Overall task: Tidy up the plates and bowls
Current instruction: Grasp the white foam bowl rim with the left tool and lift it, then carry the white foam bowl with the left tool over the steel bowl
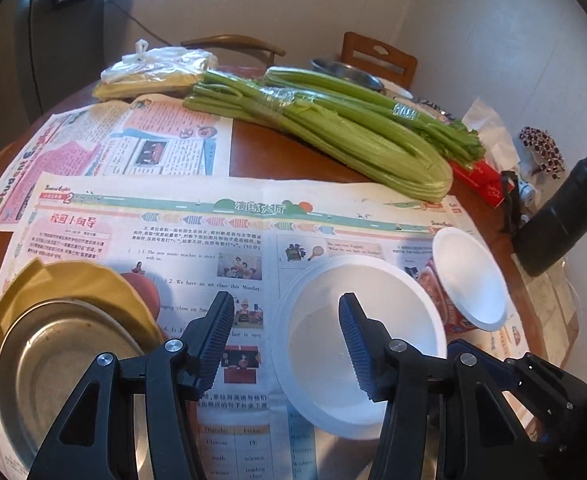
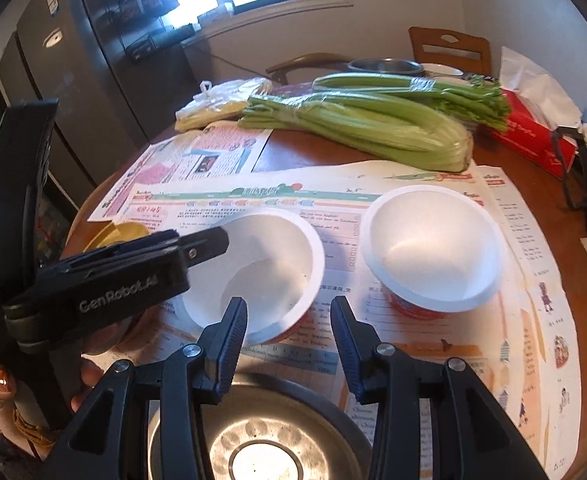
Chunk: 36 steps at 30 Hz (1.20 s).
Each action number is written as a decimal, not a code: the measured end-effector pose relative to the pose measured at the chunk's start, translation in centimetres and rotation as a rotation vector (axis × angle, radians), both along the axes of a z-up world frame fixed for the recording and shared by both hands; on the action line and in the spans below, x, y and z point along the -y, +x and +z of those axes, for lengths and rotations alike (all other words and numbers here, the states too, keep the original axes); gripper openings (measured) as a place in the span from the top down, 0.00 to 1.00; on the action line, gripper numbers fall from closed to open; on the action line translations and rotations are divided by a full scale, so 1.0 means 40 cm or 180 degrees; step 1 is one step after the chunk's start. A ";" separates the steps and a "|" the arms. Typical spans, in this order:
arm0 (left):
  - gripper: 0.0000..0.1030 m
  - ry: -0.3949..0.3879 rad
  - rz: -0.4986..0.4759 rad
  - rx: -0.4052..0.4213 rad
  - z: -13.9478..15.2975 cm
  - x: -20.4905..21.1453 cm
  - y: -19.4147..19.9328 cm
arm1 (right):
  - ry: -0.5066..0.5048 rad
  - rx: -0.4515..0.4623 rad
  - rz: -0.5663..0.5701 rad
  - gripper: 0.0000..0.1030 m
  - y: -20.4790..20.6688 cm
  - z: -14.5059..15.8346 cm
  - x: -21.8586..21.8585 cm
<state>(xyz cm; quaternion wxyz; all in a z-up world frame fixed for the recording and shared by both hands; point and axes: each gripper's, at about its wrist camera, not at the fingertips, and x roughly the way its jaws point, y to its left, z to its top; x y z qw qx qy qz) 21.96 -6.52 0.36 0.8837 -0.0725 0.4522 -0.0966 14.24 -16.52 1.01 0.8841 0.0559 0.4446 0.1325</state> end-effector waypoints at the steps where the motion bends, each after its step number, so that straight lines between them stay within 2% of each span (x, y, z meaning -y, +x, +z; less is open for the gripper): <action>1: 0.45 0.0026 -0.0007 -0.0012 -0.005 0.003 0.004 | -0.0007 -0.0017 0.0004 0.58 0.003 -0.004 -0.001; 8: 0.45 0.0098 -0.0045 -0.0119 -0.034 0.017 0.024 | -0.0007 -0.0115 0.0099 0.58 0.020 -0.031 -0.017; 15: 0.46 -0.0042 -0.0255 -0.0251 -0.055 0.044 0.025 | -0.0008 -0.0116 0.0198 0.58 0.019 -0.034 -0.035; 18: 0.46 -0.0020 -0.0308 -0.0226 -0.053 0.060 0.018 | 0.0011 -0.0117 0.0205 0.57 0.019 -0.032 -0.038; 21: 0.46 -0.0067 -0.0337 -0.0207 -0.044 0.063 0.014 | -0.0055 -0.0103 0.0163 0.56 0.019 -0.033 -0.040; 36: 0.46 -0.0090 -0.0291 0.0005 0.043 0.043 -0.073 | 0.0069 0.0076 0.0224 0.56 -0.044 0.021 -0.041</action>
